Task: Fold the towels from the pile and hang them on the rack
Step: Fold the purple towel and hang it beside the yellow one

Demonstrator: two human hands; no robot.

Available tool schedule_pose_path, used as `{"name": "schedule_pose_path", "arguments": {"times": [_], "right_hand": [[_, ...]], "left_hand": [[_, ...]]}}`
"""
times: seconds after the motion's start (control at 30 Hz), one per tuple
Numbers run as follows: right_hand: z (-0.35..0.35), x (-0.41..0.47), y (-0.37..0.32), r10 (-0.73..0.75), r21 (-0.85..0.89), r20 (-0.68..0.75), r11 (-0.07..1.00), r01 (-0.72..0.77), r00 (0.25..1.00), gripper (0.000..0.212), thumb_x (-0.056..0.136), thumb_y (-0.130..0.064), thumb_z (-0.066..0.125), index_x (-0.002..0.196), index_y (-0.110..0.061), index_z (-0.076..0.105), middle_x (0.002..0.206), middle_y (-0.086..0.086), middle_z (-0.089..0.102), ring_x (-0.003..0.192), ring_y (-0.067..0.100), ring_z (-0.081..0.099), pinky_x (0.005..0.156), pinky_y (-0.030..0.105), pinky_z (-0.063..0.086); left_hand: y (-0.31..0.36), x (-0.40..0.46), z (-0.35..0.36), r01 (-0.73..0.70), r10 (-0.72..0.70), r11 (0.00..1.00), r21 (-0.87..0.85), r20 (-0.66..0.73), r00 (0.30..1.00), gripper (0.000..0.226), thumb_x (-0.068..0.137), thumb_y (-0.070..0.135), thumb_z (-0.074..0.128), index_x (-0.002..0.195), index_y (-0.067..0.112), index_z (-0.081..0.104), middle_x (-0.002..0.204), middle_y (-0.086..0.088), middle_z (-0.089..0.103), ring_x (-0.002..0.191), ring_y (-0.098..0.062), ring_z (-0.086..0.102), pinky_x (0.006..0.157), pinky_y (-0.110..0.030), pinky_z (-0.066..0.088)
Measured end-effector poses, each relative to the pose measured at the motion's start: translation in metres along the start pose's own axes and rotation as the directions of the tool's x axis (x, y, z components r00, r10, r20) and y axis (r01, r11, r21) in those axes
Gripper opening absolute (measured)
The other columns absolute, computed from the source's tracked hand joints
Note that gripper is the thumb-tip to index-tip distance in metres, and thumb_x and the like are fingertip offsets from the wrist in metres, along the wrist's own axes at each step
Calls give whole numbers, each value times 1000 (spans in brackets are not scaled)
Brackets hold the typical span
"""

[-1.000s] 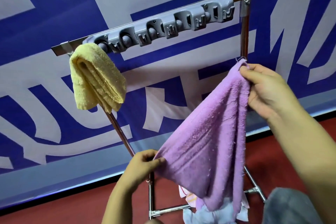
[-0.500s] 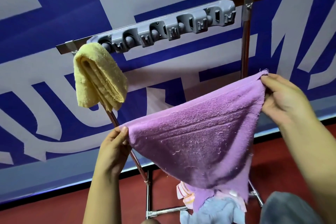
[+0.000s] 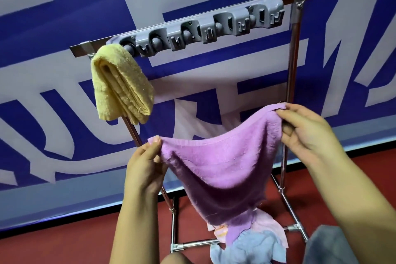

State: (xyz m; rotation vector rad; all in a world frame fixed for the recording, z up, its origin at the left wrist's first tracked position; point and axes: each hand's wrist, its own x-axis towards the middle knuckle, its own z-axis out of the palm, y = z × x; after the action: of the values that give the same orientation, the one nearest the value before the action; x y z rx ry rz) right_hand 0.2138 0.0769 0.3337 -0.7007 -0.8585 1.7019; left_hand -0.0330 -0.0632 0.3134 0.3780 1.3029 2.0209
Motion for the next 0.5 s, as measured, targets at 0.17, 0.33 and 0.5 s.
{"name": "schedule_pose_path", "arguments": {"times": [0.17,0.33,0.5], "right_hand": [[22,-17,11,-20,-138,107,990,35,994,20,86,4,54,82,-14,63,62,-3,70,59,5,66,56,18,54],[43,-37,14,-80,-282,225,949,144,971,11,81,-5,66,77,-14,65,65,0,71,62,10,65,61,25,56],[49,-52,15,-129,-414,312,873,257,941,5,78,-14,72,80,-14,68,72,9,73,71,23,68,77,46,54]], "left_hand": [[1,-33,36,-107,88,978,178,114,990,4,89,7,62,90,7,58,75,-7,60,66,-16,57,61,-22,53],[6,-65,67,-245,183,924,292,226,957,5,84,7,67,83,11,65,72,-4,65,72,-18,61,73,-32,57],[5,-85,81,-369,254,827,424,303,918,15,82,11,72,73,22,67,71,3,70,71,-11,65,74,-33,58]]}}
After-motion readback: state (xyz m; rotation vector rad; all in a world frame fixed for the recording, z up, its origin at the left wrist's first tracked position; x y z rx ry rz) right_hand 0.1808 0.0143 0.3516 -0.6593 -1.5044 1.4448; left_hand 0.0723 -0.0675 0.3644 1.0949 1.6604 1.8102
